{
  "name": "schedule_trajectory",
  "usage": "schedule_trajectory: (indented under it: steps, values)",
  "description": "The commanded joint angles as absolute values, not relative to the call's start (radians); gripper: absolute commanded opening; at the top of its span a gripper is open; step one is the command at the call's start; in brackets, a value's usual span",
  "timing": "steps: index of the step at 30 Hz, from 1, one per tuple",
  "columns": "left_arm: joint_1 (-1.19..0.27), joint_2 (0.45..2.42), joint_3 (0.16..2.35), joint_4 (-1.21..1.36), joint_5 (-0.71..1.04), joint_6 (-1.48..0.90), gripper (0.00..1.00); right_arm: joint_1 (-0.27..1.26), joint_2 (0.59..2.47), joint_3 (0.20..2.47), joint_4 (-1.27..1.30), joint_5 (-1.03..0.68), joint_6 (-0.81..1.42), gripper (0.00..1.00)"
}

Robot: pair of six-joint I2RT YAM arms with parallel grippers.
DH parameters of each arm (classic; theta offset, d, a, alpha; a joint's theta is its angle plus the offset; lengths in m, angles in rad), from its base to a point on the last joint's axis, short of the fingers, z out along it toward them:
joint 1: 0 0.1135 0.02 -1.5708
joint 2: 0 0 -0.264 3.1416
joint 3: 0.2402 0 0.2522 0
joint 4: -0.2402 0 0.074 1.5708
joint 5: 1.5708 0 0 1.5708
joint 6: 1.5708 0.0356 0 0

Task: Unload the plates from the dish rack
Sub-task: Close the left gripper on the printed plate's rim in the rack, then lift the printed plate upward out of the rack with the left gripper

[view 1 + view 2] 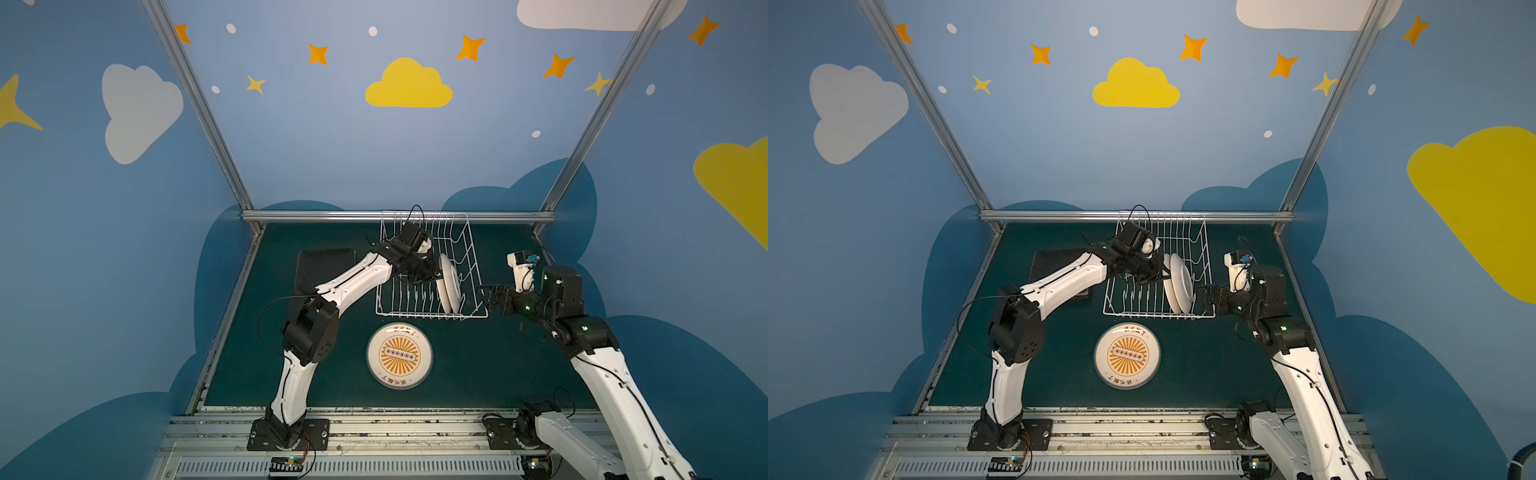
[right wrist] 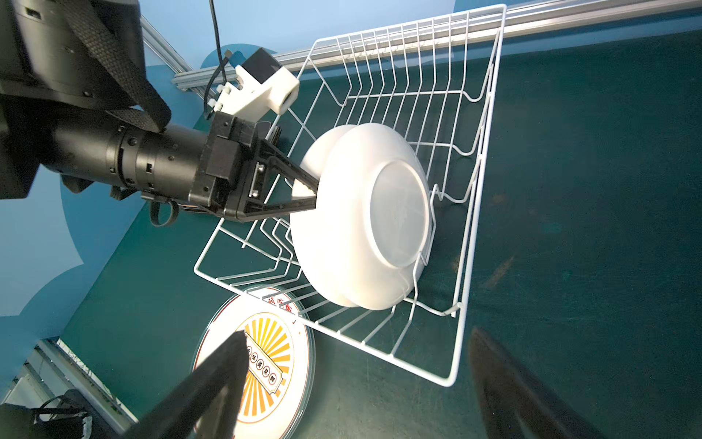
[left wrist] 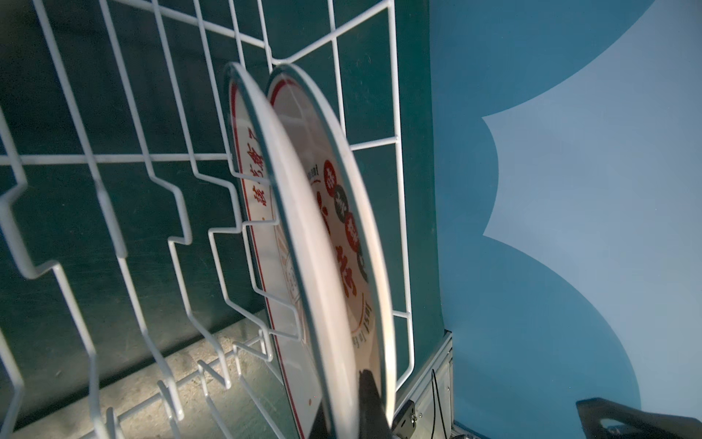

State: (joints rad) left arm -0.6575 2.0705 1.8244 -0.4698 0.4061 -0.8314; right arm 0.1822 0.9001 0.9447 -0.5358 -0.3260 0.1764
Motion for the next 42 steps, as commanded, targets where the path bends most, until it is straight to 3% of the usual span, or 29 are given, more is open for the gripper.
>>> schedule_trajectory:
  steps: [1,12,42]
  values:
    - [-0.634,1.993,1.787,-0.505,0.379,-0.872,0.03,0.178,0.904,0.982,-0.522,-0.328,0.176,0.90]
    - [-0.593,1.910,1.691,-0.381,0.458,-0.944,0.03,0.178,0.920,0.982,-0.510,-0.331,0.192,0.90]
    - [-0.569,1.772,1.774,-0.655,0.344,-0.764,0.03,0.179,0.937,0.982,-0.446,-0.353,0.259,0.90]
